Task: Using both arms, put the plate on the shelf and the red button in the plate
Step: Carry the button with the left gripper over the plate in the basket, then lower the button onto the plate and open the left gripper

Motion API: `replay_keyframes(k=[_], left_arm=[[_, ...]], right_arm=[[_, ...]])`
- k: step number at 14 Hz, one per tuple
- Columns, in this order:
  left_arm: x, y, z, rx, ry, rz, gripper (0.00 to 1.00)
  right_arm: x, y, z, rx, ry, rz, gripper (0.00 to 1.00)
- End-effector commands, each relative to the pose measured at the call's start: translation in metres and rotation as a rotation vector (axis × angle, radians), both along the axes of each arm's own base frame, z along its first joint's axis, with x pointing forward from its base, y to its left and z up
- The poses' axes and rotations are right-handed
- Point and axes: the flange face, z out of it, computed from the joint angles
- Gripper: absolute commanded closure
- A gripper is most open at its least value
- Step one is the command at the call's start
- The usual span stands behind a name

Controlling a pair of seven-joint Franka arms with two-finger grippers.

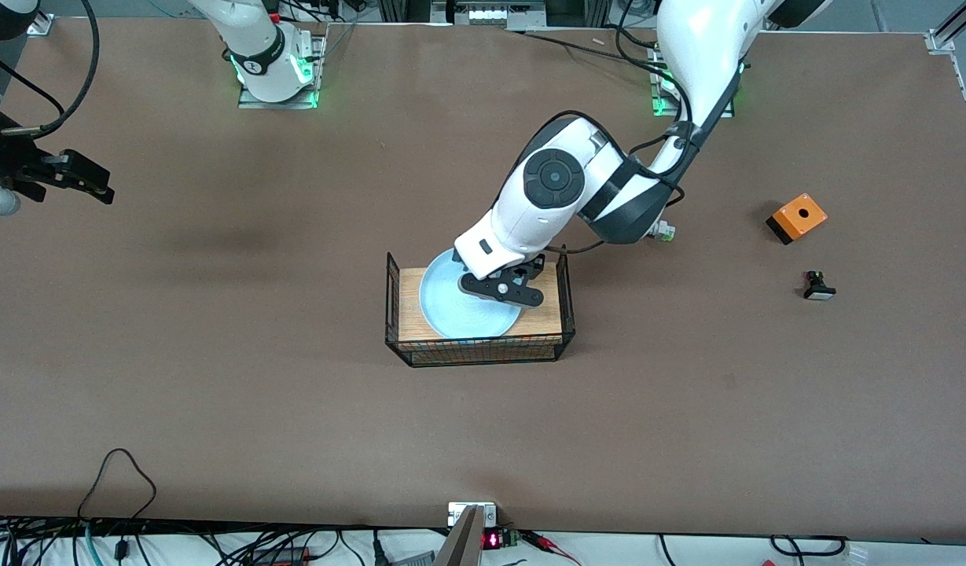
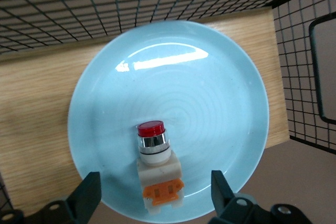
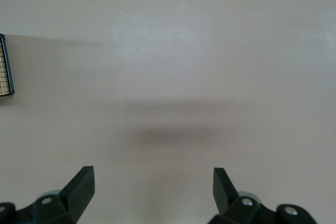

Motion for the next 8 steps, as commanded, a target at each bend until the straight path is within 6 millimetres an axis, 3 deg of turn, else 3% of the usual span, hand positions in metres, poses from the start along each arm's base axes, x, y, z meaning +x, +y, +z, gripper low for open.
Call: replay_keyframes(k=[1, 3, 6, 8], left_arm=[[0.006, 0.049, 0.063, 0.072, 0.007, 0.036, 0.00], [0.009, 0.104, 0.103, 0.139, 0.065, 0.079, 0.00], [0.018, 0.190, 0.146, 0.194, 0.124, 0.161, 0.00], [0.019, 0.231, 0.159, 0.220, 0.151, 0.108, 0.00]], right_arm=[[0.002, 0.000, 0.005, 0.004, -0.006, 0.015, 0.00], [0.002, 0.000, 0.005, 0.004, -0.006, 0.015, 0.00], [0.002, 0.000, 0.005, 0.002, -0.006, 0.015, 0.00], [0.002, -0.001, 0.005, 0.001, -0.006, 0.015, 0.00]])
